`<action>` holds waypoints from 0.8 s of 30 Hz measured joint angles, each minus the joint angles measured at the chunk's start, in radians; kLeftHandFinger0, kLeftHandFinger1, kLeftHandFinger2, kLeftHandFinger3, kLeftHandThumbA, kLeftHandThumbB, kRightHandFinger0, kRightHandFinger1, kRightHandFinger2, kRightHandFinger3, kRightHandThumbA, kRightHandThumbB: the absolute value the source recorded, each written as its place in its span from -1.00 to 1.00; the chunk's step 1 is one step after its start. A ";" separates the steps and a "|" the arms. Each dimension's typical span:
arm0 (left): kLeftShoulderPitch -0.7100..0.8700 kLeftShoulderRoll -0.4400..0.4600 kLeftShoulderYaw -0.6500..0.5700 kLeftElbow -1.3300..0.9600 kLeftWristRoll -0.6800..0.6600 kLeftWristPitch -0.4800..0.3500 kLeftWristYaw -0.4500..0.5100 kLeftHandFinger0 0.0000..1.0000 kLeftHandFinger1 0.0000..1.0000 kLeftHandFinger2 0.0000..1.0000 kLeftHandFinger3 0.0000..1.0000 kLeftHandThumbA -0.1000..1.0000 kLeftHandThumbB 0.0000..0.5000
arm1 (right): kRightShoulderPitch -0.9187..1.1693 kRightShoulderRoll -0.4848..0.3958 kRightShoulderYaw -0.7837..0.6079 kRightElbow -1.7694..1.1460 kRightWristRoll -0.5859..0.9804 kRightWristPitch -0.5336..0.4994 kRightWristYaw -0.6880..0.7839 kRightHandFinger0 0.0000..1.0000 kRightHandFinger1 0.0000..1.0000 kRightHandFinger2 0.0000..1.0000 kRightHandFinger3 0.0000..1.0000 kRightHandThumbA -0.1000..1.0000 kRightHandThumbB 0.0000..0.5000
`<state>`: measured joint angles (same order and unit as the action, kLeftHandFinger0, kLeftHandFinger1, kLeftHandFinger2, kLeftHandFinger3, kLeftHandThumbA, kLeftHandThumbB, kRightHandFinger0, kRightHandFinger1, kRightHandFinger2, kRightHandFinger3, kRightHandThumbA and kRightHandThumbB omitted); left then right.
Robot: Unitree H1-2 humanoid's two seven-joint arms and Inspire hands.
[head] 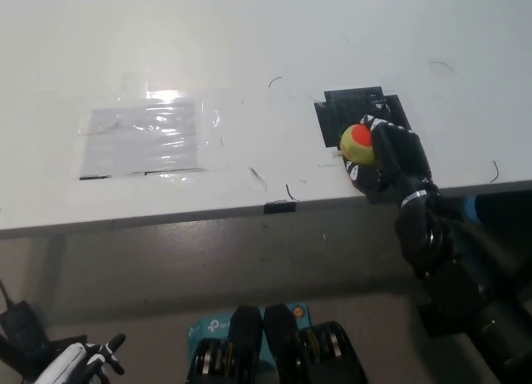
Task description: The robot uses right hand to squeeze a small tennis ball placed on the black area of the table
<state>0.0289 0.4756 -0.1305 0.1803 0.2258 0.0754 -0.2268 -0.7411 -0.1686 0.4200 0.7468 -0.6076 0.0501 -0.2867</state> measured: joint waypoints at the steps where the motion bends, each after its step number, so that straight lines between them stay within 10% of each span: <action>1: 0.004 0.000 0.000 0.000 0.001 0.000 0.000 -0.52 -0.61 -0.15 0.08 1.00 1.00 | 0.003 -0.002 0.001 -0.002 -0.006 -0.006 -0.011 -1.00 -0.59 0.13 0.01 -1.00 -0.14; 24: 0.063 -0.008 0.042 0.006 0.001 -0.024 0.001 -0.48 -0.51 -0.10 -0.02 1.00 0.84 | 0.076 -0.068 -0.291 -0.340 0.076 -0.160 -0.083 -1.00 -1.00 -0.63 -0.69 -1.00 0.07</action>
<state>0.0920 0.4679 -0.0886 0.1858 0.2266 0.0519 -0.2262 -0.6653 -0.2371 0.1287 0.4065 -0.5320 -0.1104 -0.3694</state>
